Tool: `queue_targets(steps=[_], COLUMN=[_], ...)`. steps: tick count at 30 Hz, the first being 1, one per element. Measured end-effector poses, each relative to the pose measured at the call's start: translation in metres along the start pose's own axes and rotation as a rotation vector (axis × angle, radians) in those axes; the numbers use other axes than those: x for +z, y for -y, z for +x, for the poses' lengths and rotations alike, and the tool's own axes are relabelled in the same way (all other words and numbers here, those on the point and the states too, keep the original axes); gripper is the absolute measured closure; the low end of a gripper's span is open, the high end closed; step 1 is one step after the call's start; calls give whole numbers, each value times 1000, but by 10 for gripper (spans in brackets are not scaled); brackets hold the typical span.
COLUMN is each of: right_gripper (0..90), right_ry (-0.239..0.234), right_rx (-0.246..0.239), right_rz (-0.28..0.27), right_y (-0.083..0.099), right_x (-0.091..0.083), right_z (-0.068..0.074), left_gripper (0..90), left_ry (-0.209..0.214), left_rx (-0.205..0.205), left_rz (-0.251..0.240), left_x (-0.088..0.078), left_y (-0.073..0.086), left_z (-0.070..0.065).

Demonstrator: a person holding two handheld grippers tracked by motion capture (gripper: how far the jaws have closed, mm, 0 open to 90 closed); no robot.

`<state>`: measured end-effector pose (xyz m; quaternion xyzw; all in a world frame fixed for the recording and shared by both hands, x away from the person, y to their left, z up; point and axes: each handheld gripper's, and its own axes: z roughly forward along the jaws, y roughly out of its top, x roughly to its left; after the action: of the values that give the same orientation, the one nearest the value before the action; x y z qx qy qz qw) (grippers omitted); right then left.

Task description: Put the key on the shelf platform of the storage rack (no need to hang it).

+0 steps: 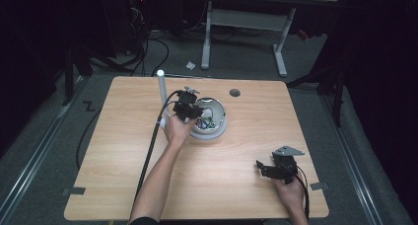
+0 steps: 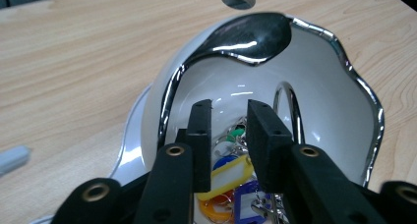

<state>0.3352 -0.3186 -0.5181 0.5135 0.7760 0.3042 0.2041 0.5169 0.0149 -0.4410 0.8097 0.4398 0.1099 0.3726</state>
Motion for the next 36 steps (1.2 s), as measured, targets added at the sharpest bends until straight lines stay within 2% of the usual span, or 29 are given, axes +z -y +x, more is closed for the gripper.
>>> queue_targets(steps=[5,8,12,16,23,36], right_gripper=[227,227,227,227,227,227], right_ry=[0,0,0,0,0,0], right_rx=[0,0,0,0,0,0], right_rz=[-1,0,0,0,0,-2], right_y=[0,0,0,0,0,0], right_x=[0,0,0,0,0,0], right_z=[0,0,0,0,0,0], left_gripper=[649,602,575,532,493,451], left_ry=[-23,-19,-27,-18,-19,-7], left_rx=[9,7,35,37,83,91], left_rz=[-40,-49,-64,-77,-93,-141], left_x=[-13,-17,-22,-30,-45,-77], left_y=[-3,-3,-4,-5,-5,4], left_z=[1,2,1,-3,-11,-17])
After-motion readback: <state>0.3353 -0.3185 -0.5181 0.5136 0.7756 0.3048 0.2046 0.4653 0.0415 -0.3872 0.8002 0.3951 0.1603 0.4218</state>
